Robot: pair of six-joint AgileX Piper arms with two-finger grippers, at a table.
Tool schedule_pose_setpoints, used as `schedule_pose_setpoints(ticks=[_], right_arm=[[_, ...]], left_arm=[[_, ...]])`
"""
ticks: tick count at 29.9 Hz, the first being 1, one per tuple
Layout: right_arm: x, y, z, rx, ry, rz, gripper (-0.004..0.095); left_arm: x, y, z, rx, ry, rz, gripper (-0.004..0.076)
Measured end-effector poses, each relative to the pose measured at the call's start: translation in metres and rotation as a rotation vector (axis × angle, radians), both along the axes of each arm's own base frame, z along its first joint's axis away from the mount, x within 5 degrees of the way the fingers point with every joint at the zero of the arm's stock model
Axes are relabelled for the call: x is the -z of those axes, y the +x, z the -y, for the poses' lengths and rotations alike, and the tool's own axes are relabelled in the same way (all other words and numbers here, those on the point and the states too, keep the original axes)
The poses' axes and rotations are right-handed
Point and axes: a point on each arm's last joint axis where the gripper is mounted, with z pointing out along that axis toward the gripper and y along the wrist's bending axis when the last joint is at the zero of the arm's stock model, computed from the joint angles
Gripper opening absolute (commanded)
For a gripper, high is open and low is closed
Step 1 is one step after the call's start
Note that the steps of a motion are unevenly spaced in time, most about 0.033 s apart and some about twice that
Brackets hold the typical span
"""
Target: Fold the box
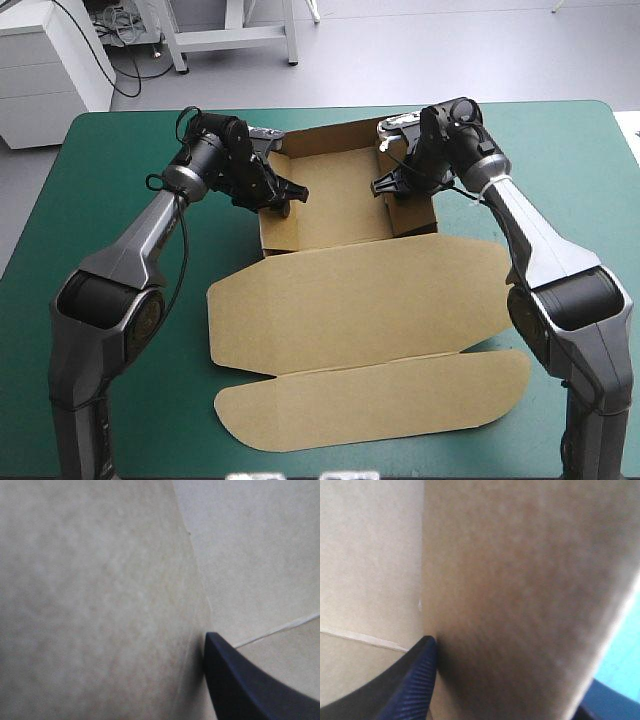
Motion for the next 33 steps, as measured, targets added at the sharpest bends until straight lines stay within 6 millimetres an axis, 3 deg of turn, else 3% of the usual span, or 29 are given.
schedule_pose_setpoints(ticks=[7, 15, 20, 25, 29, 33], right_arm=[[-0.002, 0.000, 0.001, 0.026, 0.003, 0.004, 0.0427], [-0.022, -0.009, 0.008, 0.041, 0.010, 0.046, 0.0352], [-0.014, -0.019, 0.012, 0.045, -0.002, 0.004, 0.0352], [-0.002, -0.025, 0.012, 0.045, -0.005, -0.050, 0.0352], [-0.010, -0.030, 0.011, 0.041, 0.017, -0.038, 0.0354], [-0.018, -0.035, 0.009, 0.033, 0.040, -0.027, 0.0354]], left_arm=[[0.000, 0.000, 0.000, 0.000, 0.000, -0.002, 0.0347], [-0.001, -0.002, 0.003, -0.001, -0.047, -0.023, 0.0347], [-0.003, -0.003, 0.003, -0.001, -0.053, -0.019, 0.0347], [-0.019, -0.009, 0.000, 0.000, -0.050, 0.020, 0.0347], [-0.029, -0.015, -0.005, 0.004, -0.031, 0.049, 0.0347], [-0.019, -0.019, -0.007, 0.009, 0.005, 0.028, 0.0347]])
